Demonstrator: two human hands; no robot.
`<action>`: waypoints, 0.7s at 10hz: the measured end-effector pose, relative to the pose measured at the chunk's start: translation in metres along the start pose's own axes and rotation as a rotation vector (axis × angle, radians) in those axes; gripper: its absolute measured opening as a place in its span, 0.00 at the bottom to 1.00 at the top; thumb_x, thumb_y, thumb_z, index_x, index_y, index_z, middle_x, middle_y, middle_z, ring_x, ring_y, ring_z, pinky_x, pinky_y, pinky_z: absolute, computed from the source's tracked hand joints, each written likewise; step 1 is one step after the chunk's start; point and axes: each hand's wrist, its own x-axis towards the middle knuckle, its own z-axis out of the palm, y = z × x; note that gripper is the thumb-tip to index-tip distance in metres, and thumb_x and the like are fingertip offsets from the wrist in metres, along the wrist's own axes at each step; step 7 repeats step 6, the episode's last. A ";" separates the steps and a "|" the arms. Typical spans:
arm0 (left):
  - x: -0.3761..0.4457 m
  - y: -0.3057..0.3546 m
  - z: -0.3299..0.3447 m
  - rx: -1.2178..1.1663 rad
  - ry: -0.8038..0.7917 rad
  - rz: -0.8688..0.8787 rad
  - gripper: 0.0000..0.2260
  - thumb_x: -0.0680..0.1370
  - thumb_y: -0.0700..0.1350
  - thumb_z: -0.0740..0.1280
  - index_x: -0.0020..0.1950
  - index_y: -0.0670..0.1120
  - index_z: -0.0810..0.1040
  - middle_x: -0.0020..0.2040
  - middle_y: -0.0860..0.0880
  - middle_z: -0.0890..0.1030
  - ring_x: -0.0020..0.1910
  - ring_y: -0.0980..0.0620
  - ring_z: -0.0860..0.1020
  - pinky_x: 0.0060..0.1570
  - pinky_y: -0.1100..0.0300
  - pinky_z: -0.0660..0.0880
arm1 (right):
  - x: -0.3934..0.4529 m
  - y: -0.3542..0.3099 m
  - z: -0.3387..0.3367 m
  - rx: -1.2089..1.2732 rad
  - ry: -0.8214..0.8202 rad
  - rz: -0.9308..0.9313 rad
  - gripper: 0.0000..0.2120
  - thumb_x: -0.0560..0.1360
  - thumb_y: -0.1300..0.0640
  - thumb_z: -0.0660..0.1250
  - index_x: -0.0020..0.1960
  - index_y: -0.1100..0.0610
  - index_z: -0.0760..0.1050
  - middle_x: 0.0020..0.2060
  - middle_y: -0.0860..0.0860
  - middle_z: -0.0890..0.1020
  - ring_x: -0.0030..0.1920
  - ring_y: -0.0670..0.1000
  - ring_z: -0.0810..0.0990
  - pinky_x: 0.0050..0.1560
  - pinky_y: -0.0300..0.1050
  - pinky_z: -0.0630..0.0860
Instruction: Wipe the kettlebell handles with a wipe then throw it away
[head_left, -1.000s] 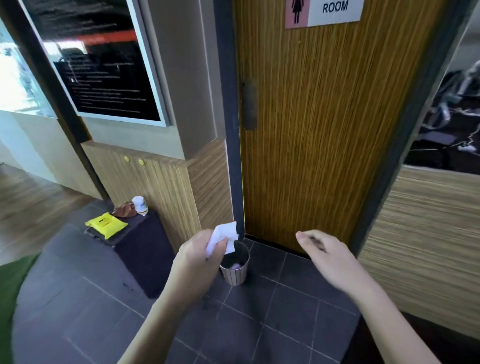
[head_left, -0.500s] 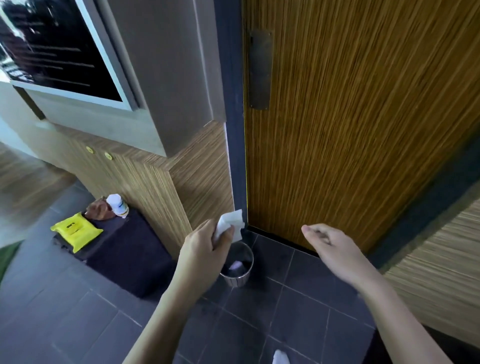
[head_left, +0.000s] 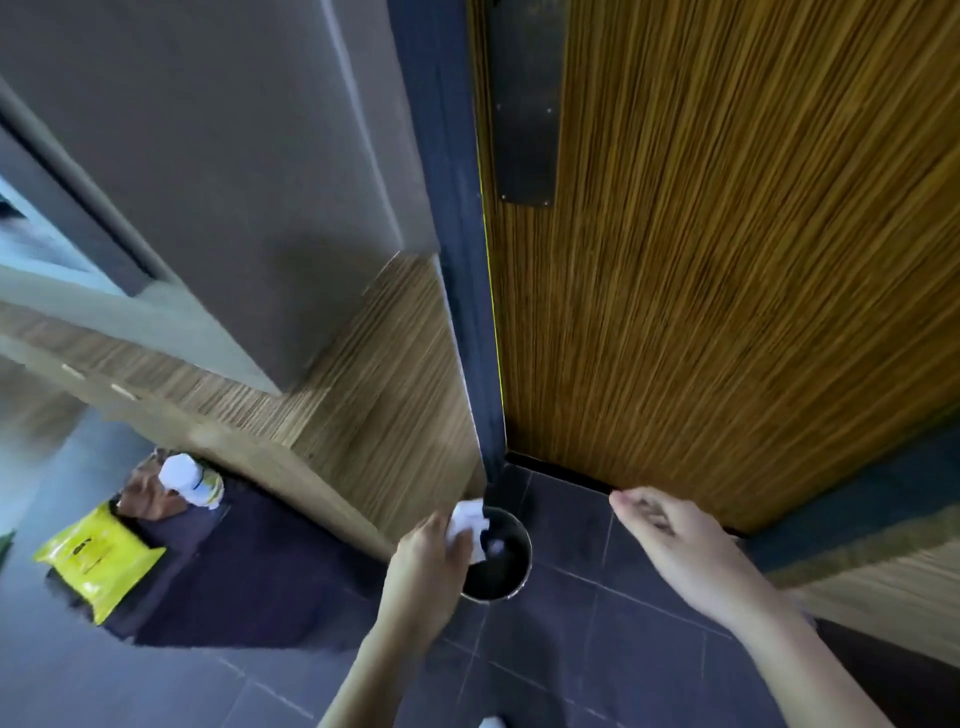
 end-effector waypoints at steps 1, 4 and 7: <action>0.032 -0.020 0.028 0.079 -0.093 -0.052 0.09 0.81 0.51 0.62 0.42 0.52 0.75 0.40 0.53 0.81 0.44 0.47 0.80 0.47 0.48 0.77 | 0.020 0.013 0.011 0.003 0.022 0.045 0.15 0.76 0.29 0.58 0.51 0.35 0.77 0.51 0.33 0.82 0.56 0.35 0.77 0.61 0.43 0.73; 0.166 -0.161 0.205 0.270 -0.331 -0.245 0.25 0.77 0.56 0.64 0.72 0.50 0.71 0.62 0.47 0.80 0.59 0.43 0.78 0.58 0.51 0.76 | 0.129 0.134 0.094 -0.079 0.024 0.126 0.13 0.78 0.35 0.61 0.48 0.40 0.79 0.43 0.32 0.83 0.44 0.26 0.77 0.41 0.23 0.68; 0.191 -0.250 0.272 0.355 -0.291 -0.241 0.32 0.77 0.57 0.67 0.77 0.47 0.63 0.69 0.44 0.75 0.68 0.40 0.73 0.62 0.46 0.75 | 0.174 0.215 0.142 -0.060 -0.010 0.184 0.15 0.76 0.34 0.62 0.42 0.43 0.78 0.37 0.35 0.82 0.44 0.38 0.80 0.48 0.39 0.74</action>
